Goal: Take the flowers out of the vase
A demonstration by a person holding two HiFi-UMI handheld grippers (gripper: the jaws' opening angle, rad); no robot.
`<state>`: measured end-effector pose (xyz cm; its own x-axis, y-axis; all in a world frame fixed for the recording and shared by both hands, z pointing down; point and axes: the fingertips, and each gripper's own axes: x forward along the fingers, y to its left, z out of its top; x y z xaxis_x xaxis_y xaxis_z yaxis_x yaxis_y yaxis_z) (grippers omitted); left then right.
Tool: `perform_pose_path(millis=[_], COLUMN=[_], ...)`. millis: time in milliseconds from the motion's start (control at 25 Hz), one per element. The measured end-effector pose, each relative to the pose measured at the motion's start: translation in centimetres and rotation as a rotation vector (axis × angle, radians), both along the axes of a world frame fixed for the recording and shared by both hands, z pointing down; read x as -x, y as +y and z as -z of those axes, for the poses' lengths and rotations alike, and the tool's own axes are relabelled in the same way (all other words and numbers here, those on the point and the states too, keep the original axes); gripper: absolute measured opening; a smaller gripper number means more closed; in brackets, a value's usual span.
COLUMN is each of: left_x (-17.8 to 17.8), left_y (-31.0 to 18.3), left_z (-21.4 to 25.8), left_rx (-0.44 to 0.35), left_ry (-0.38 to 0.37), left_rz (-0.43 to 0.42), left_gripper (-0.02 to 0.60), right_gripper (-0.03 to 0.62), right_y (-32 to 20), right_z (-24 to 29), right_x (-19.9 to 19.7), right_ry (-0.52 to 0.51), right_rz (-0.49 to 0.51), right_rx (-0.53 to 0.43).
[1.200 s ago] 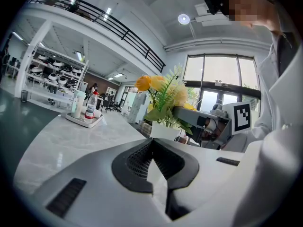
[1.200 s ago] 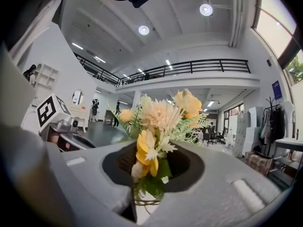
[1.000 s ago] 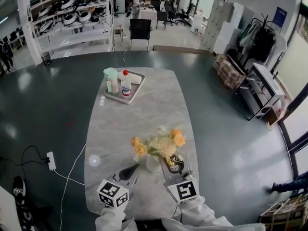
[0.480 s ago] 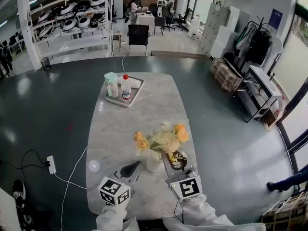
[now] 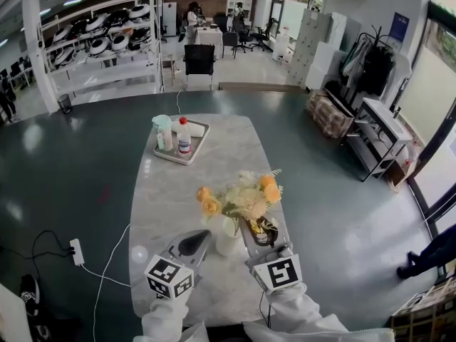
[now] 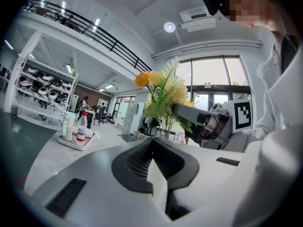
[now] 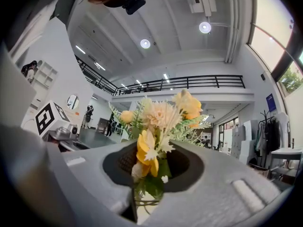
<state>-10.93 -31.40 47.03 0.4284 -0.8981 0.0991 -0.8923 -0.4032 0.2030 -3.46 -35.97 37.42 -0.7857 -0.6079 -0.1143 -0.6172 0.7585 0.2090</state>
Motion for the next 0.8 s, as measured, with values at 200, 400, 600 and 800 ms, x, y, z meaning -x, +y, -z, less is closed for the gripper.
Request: perform_pose_path(millis=[200, 400, 600, 800], left_x=[0.0, -0.6, -0.6, -1.1], left_y=[0.0, -0.2, -0.2, -0.2], left_z=[1.4, 2.8, 4.4, 5.4], left_rx=[-0.022, -0.044, -0.071, -0.097], left_ry=[-0.018, -0.035, -0.044, -0.057], left_rz=[-0.011, -0.025, -0.036, -0.055], left_gripper=[0.002, 0.002, 0.002, 0.002], right_gripper=[0.100, 0.100, 0.100, 0.100], right_y=[0.3, 0.4, 0.8, 1.1], right_z=[1.6, 3.4, 5.2, 7.4], right_x=[-0.1, -0.5, -0.7, -1.0], right_ry=[-0.020, -0.042, -0.074, -0.131], right_rz=[-0.010, -0.003, 0.001, 0.029], right_rx=[-0.024, -0.049, -0.075, -0.103])
